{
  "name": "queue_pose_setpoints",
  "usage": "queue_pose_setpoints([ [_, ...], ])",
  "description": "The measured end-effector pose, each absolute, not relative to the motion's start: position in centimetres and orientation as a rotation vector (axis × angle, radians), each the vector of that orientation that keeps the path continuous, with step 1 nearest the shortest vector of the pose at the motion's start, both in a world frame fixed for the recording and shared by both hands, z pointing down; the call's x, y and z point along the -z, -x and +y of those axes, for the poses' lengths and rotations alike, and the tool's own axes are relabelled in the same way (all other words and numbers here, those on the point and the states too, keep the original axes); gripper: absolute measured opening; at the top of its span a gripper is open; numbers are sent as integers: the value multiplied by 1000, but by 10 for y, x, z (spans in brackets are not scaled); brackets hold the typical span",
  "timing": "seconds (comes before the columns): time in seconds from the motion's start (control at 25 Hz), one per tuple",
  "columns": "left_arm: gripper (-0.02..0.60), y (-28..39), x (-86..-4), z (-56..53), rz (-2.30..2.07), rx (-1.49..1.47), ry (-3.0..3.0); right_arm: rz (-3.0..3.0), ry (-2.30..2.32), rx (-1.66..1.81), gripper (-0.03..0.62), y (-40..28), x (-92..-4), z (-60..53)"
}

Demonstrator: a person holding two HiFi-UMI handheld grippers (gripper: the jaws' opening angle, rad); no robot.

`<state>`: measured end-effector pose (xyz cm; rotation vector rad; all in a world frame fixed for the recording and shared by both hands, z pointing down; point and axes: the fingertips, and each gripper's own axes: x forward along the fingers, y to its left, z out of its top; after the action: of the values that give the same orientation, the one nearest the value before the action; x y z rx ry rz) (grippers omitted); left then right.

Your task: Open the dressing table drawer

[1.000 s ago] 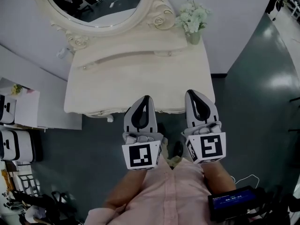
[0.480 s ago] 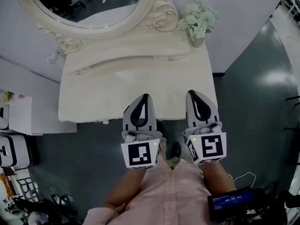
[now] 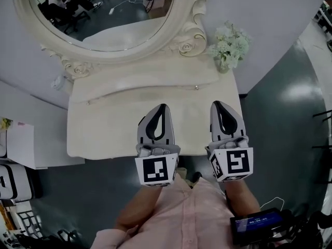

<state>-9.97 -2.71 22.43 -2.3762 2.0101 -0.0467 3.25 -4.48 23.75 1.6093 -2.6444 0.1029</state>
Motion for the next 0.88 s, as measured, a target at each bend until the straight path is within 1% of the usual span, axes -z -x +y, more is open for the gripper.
queue_pose_setpoints([
  [0.32, 21, 117, -223, -64, 1957, 71, 2421, -2592, -1684, -52, 20, -24, -227, -75],
  [0.88, 21, 95, -255, -116, 2035, 161, 2447, -2618, -1572, -185, 20, -27, -261, -129],
])
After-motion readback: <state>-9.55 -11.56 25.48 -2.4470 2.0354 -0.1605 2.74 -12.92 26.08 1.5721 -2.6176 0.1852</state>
